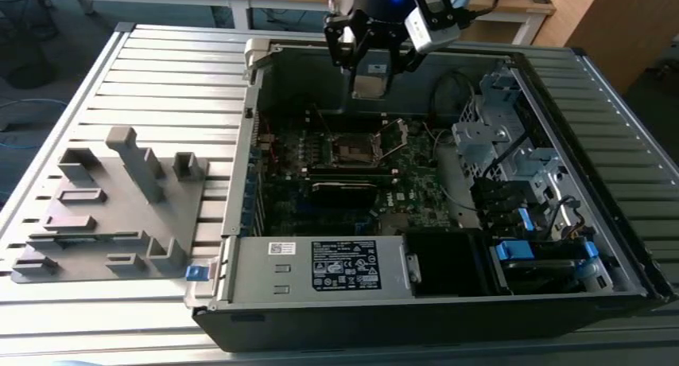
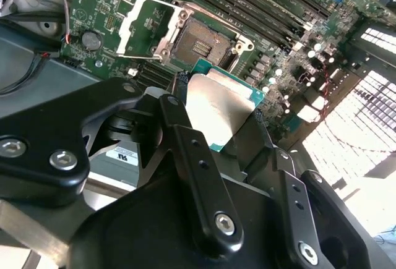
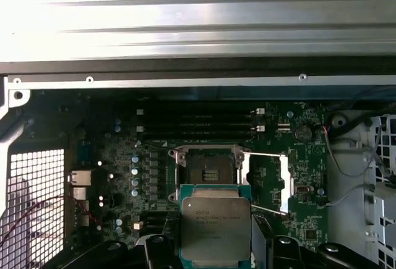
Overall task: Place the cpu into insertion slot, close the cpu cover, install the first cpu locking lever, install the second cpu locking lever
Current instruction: 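Place the cpu into insertion slot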
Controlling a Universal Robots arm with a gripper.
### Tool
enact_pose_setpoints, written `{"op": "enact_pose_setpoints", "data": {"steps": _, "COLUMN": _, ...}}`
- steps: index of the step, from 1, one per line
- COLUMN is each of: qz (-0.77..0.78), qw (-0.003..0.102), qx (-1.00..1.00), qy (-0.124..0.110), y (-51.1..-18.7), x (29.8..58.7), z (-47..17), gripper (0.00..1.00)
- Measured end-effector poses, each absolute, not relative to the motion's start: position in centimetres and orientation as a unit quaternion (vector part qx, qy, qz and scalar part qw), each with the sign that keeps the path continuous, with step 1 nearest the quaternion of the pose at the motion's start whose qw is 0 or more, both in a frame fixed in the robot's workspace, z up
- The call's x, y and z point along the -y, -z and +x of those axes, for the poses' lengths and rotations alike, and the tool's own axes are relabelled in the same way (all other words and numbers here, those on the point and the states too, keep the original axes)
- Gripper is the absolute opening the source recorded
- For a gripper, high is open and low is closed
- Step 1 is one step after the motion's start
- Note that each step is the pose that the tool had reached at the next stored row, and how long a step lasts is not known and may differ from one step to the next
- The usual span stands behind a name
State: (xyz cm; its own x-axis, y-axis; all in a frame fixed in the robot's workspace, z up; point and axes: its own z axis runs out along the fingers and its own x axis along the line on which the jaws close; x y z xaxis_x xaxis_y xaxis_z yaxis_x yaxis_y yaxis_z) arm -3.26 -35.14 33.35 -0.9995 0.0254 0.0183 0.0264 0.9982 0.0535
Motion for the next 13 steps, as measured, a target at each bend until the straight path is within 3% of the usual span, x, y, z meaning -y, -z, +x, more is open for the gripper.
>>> {"op": "enact_pose_setpoints", "data": {"steps": 13, "qz": -0.013, "qw": 0.009, "qx": 1.000, "qy": 0.027, "y": -32.58, "x": 35.14, "z": -3.26, "gripper": 0.54}}
